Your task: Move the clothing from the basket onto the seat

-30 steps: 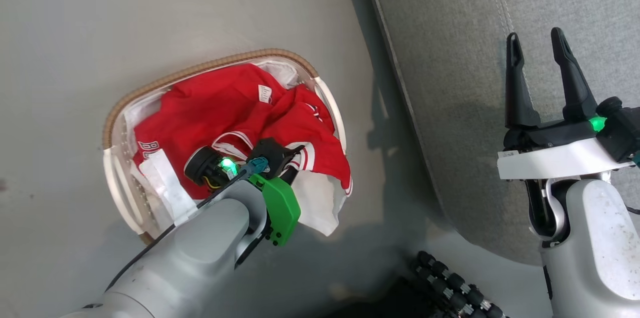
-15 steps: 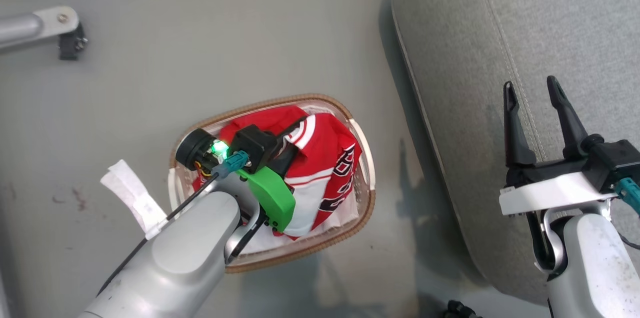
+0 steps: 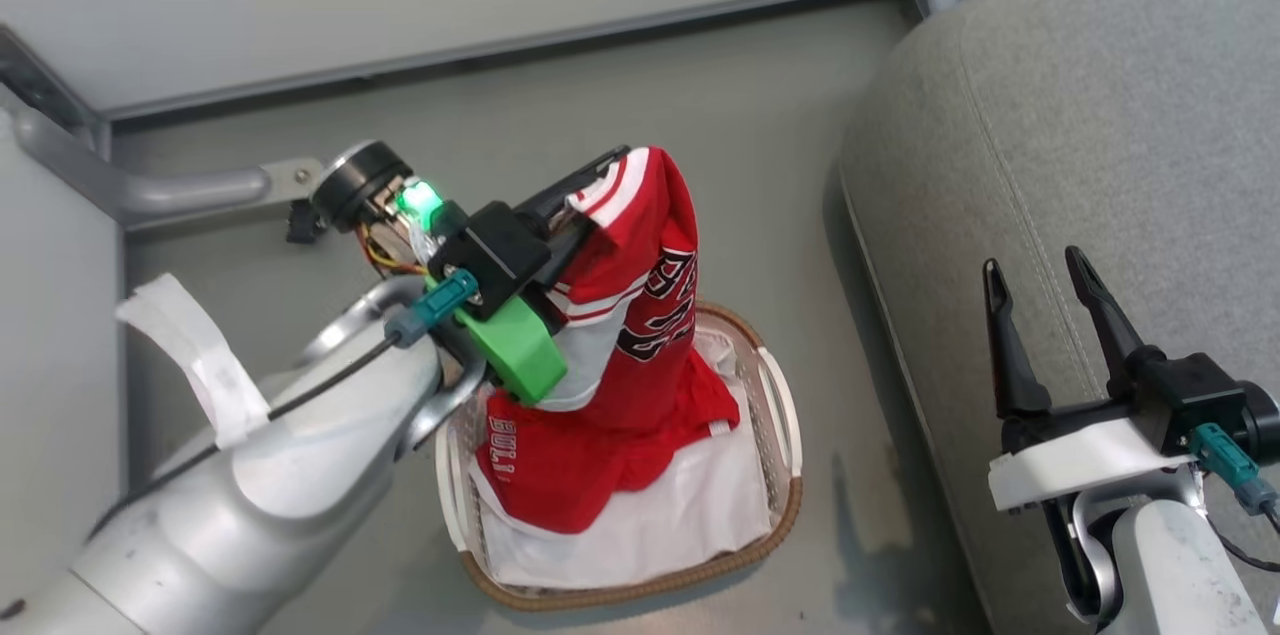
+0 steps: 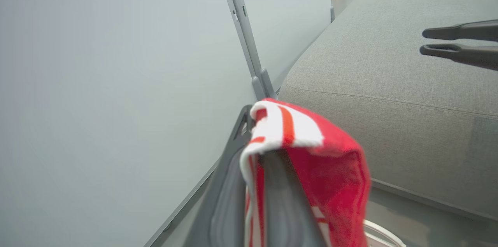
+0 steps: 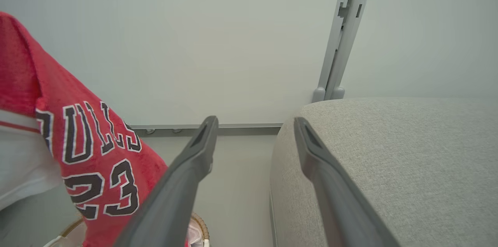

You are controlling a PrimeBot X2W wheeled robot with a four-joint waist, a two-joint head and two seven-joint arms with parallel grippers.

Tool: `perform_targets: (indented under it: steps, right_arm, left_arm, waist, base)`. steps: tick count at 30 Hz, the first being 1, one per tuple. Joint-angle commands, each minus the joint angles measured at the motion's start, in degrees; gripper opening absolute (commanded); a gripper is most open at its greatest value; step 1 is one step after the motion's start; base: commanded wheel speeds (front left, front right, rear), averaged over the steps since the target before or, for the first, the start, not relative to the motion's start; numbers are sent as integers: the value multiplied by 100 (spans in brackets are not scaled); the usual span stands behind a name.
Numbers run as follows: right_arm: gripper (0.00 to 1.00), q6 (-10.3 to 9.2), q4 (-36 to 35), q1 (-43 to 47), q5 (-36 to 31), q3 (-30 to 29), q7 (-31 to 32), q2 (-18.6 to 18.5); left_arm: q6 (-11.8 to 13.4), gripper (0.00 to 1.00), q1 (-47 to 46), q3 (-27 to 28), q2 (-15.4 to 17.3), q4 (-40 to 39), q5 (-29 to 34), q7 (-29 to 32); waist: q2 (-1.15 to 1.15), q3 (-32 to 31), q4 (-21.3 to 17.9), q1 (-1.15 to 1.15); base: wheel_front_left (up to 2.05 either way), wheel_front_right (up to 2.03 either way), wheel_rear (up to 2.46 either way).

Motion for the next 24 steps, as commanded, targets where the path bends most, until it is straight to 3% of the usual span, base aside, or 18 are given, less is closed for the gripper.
perform_targets:
  steps: [1, 9, 17, 24]
  right_arm:
    - [100, -6, 18, 110, -33, 14, -14, -23]
    - [100, -6, 70, 130, -40, 333, -14, -23]
    - [100, -6, 105, -141, -7, 849, -14, -22]
    - [100, -6, 313, -536, -5, 1400, -14, -23]
  left_arm:
    - [-16, 0, -236, -51, 107, -56, -47, -21]
    - [-16, 0, -1403, -504, 395, 62, -200, -21]
    - [-15, 0, -2493, -768, 328, 284, -327, -14]
    - [-14, 0, -2912, -1064, 222, 449, -510, -14]
  waist:
    - [0, -520, 280, 1]
    - [0, -885, 269, 1]
    - [0, -1076, 183, 1]
    - [0, -1169, 201, 1]
  base:
    - [0, 0, 0]
    - [0, 0, 0]
    - [0, 0, 0]
    - [0, 0, 0]
